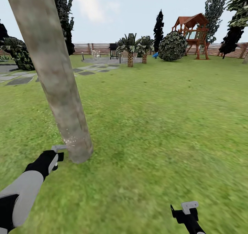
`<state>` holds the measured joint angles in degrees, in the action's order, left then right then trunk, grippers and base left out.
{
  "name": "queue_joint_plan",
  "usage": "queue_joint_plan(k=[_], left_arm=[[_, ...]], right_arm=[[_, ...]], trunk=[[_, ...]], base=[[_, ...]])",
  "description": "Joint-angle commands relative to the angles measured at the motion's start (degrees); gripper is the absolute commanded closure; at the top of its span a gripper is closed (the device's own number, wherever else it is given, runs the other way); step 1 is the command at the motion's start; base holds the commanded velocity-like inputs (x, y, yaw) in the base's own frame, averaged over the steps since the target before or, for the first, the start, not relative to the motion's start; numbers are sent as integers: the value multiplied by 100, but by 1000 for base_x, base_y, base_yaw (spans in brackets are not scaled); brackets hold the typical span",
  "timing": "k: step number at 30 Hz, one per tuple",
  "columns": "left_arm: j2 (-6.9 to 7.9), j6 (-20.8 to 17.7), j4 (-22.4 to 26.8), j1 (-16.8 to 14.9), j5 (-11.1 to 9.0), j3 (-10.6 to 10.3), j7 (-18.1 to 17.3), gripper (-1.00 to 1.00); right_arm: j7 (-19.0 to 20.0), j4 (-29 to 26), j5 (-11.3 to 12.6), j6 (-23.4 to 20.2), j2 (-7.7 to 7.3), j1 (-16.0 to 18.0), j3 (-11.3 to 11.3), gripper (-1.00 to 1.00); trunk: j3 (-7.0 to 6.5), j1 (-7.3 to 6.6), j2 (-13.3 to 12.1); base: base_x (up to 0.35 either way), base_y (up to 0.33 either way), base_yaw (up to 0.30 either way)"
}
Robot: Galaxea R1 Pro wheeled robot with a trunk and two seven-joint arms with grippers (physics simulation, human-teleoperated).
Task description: In the garden, pick up the pesticide atomizer on the floor and spray pesticide onto both trees until each tree trunk is fully covered.
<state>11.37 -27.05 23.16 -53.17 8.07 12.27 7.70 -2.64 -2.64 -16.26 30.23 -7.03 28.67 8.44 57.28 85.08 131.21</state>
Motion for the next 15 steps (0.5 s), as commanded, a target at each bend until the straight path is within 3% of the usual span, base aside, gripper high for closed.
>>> queue_joint_plan(k=[1, 2, 4, 6, 8, 10, 13, 15], left_arm=[[1, -5, 31, 0, -10, -5, -7, 100], [-21, -8, 71, 0, -9, -5, -11, 100], [-324, -11, 181, 0, 10, -51, -58, 100], [-377, -31, 230, -2, 9, -154, -80, 100], [-306, -105, 258, -10, 14, -214, -91, 100], [-111, -183, 266, -16, 9, -225, -120, 100], [82, -211, 260, 1, 32, -238, -596, 100], [42, -212, 260, 26, 76, -273, -784, 100]], right_arm=[[0, -3, 0, 0, 0, -1, 0, -100], [0, -6, 0, 0, 0, 0, 0, -100], [0, -8, 0, 0, 0, 1, 0, -100], [0, -9, 0, 0, 0, -1, 0, -100], [0, -9, 0, 0, 0, 2, 0, -100], [0, -9, 0, 0, 0, 2, 0, -100], [0, -10, 0, 0, 0, 1, 0, -100], [0, -9, 0, 0, 1, 3, -3, -100]], trunk=[[0, 0, 0], [0, 0, 0], [0, 0, 0], [0, 0, 0], [0, 0, 0], [0, 0, 0], [0, 0, 0], [0, 0, 0]], base=[[0, 0, 0], [0, 0, 0], [0, 0, 0], [0, 0, 0], [0, 0, 44], [0, 0, 203], [0, 0, 243], [0, 0, 76]])
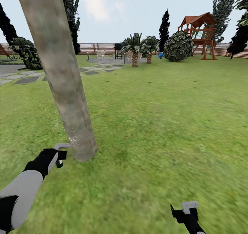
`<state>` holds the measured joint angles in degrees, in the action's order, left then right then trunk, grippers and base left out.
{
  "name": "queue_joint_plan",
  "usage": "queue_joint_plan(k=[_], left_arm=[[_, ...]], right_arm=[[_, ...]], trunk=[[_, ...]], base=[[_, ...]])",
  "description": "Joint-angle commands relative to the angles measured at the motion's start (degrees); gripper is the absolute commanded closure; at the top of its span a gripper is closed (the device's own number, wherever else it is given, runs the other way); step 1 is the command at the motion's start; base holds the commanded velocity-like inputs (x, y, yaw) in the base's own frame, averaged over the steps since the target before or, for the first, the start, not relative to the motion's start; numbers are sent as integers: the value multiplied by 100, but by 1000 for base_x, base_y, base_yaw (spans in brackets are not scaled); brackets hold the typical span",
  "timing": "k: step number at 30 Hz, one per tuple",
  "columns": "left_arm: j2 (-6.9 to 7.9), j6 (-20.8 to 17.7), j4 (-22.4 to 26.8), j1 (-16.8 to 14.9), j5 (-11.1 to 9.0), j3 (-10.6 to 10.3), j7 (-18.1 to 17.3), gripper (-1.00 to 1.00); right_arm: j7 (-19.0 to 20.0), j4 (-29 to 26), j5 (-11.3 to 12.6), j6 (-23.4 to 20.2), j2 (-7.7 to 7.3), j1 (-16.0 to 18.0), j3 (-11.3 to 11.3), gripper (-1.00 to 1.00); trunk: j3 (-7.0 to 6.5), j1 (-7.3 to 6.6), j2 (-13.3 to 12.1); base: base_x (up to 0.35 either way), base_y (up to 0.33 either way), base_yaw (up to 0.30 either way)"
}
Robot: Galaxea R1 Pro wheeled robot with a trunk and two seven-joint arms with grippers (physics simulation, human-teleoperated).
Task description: In the garden, pick up the pesticide atomizer on the floor and spray pesticide onto both trees until each tree trunk is fully covered.
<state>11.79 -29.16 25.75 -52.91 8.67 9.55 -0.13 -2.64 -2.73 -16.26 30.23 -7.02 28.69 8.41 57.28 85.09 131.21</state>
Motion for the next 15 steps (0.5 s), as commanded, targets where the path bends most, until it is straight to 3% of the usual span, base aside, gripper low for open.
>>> queue_joint_plan(k=[1, 2, 4, 7, 8, 10, 12, 13, 15], left_arm=[[-54, -9, 1, -16, 61, -116, -41, 100], [-157, -32, 0, -38, 86, -248, -59, 100], [-506, -221, 37, -138, 117, -427, -72, 100], [-569, -516, 171, -264, 118, -468, -86, 100], [-507, -601, 262, -326, 130, -476, -92, 100], [-85, -647, 319, -362, 115, -473, -142, 100], [126, -701, 329, -367, 125, -477, -401, 100], [217, -760, 337, -362, 151, -487, -721, 100], [216, -799, 343, -359, 317, -625, -873, 100]], right_arm=[[0, 3, 0, 0, 3, -2, -2, -100], [0, 6, 0, 0, 4, -3, -4, -100], [0, 8, 0, 0, 6, -4, -6, -100], [0, 9, 0, 0, 6, -4, -6, -100], [0, 9, 0, 0, 1, -4, -2, -100], [0, 9, 0, 0, -1, -4, -1, -100], [0, 9, 0, 0, 0, -4, 1, -100], [0, 9, 0, 0, -1, -4, 0, -100], [0, 9, 0, 0, -1, -4, 1, -100]], trunk=[[0, 0, 0], [0, 0, 0], [0, 0, 0], [0, 0, 0], [0, 0, 0], [0, 0, 0], [0, 0, 0], [0, 0, 0], [0, 0, 0]], base=[[0, 0, 30], [0, 0, 15], [0, 0, 4], [0, 0, 0], [0, 0, 0], [0, 0, 0], [0, 0, 0], [0, 0, 0], [0, 0, 0]])
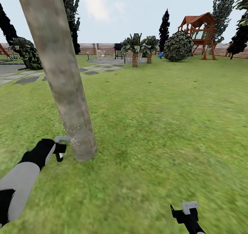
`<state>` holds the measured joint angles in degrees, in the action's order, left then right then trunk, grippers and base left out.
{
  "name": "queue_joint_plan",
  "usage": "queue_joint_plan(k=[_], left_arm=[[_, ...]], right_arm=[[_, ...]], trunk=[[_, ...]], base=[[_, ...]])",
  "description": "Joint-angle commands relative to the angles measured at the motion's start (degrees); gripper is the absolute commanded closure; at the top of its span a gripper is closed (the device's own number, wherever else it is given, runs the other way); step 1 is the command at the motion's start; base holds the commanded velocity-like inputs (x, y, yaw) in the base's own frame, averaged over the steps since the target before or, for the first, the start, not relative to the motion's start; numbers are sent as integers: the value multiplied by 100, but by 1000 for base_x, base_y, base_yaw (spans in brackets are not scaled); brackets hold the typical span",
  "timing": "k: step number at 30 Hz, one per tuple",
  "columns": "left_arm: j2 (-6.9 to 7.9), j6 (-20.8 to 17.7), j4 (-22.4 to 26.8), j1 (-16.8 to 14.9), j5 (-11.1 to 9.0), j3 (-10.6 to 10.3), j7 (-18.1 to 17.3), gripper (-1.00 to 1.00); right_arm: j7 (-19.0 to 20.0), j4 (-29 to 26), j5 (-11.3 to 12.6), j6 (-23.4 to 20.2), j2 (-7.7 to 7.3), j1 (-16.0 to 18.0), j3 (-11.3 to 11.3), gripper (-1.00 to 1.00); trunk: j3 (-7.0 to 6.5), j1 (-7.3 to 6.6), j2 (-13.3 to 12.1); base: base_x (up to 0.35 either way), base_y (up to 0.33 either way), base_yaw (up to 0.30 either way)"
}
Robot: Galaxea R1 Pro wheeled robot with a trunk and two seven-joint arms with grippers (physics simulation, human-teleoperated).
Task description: In the garden, pick up the pesticide atomizer on the floor and spray pesticide onto both trees until each tree trunk is fully covered.
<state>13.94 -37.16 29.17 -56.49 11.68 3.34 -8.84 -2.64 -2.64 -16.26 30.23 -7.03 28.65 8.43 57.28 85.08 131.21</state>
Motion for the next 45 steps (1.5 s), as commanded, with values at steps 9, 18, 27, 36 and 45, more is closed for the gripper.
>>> queue_joint_plan(k=[9, 18, 27, 36, 45], left_arm=[[-98, -398, 825, 20, 145, -150, -74, 100], [47, -433, 837, 94, 145, -115, -71, 100], [3, -416, 906, 89, 142, -83, -6, 100], [3, -415, 906, 92, 142, -79, -4, 100], [6, -415, 906, 88, 142, -79, -4, 100]], right_arm=[[0, 0, 0, 0, 0, 0, 1, -100], [0, -9, 0, 0, 1, 1, -3, -100], [-4, -18, 0, 0, -54, 3, 1, -100], [0, -18, 0, 0, -88, 1, 1, -100], [0, -18, 0, 0, -88, 0, 1, -100]], trunk=[[0, 0, 0], [0, 0, 0], [0, 0, 0], [0, 0, 0], [0, 0, 0]], base=[[181, 66, 0], [79, 109, 64], [113, -126, 35], [-13, -271, 0], [-57, -273, 0]])
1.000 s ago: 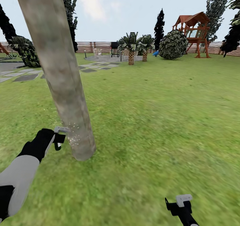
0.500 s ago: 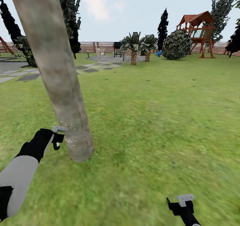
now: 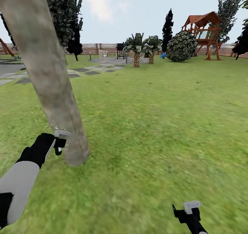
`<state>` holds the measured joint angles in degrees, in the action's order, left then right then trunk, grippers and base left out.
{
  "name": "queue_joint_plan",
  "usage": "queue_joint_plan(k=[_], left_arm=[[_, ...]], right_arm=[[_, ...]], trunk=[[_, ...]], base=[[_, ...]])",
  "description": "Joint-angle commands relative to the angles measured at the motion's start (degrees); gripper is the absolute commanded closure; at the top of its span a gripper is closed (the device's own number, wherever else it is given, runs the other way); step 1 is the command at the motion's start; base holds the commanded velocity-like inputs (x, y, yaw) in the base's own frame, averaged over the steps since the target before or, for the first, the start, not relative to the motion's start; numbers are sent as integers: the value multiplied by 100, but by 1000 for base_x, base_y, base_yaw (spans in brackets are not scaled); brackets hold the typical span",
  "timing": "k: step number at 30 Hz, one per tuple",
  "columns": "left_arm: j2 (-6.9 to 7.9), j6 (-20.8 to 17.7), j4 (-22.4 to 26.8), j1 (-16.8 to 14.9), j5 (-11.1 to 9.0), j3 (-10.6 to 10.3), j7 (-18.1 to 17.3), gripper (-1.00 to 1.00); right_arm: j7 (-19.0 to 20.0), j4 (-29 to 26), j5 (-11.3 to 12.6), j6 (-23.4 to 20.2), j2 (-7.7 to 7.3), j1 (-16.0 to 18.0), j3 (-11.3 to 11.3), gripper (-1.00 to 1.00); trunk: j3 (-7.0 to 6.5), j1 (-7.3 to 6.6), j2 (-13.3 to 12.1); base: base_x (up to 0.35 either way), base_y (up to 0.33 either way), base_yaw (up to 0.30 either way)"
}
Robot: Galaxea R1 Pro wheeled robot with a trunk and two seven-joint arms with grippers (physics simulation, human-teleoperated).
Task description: In the garden, pick up the pesticide atomizer on the floor and spray pesticide onto both trees until each tree trunk is fully covered.
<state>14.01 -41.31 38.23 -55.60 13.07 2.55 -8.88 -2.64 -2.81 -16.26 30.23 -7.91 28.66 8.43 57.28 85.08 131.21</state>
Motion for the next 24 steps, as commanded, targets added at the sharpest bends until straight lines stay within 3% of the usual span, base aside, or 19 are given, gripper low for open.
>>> queue_joint_plan(k=[1, 16, 24], left_arm=[[-2, -1, 0, -2, 2, 0, 0, 100], [-3, -9, 9, -3, 2, -27, 4, 100], [-3, -9, 6, -3, 2, -13, 5, 100]], right_arm=[[0, 0, 0, 0, 0, 0, 0, -100], [0, -9, 0, 0, 6, 1, 0, -100], [0, -9, 0, 0, 9, 2, 0, -100]], trunk=[[0, 0, 0], [0, 0, 0], [0, 0, 0]], base=[[-2, -273, 0], [0, -273, 5], [0, -273, 221]])
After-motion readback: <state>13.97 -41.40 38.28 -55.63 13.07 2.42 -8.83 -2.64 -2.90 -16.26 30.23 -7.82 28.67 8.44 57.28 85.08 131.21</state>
